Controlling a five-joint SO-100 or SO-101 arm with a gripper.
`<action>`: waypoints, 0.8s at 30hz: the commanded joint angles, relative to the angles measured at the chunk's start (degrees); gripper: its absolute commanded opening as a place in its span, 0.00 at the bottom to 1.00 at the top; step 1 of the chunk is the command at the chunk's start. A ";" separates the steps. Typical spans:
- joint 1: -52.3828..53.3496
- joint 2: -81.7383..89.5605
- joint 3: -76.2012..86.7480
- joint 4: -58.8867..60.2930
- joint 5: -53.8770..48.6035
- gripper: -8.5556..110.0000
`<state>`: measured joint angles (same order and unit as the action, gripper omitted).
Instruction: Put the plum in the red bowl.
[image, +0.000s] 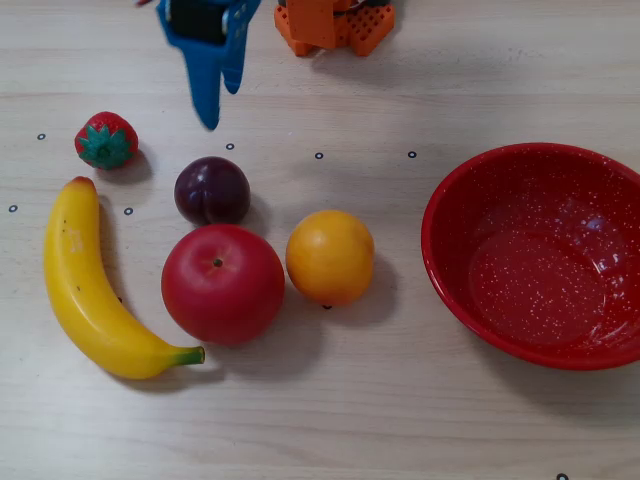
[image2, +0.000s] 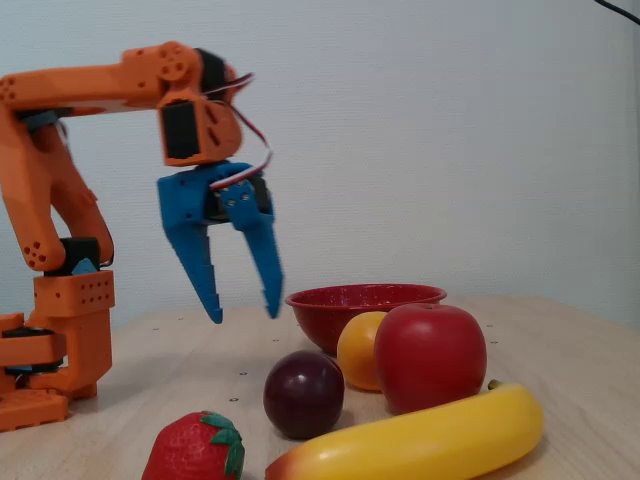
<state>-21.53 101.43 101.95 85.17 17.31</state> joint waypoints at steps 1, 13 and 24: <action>-1.23 -2.29 -9.05 4.39 3.08 0.32; -2.90 -20.48 -23.03 9.40 11.69 0.45; -2.72 -30.94 -29.62 10.72 15.56 0.47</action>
<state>-23.29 68.73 76.99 94.57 31.03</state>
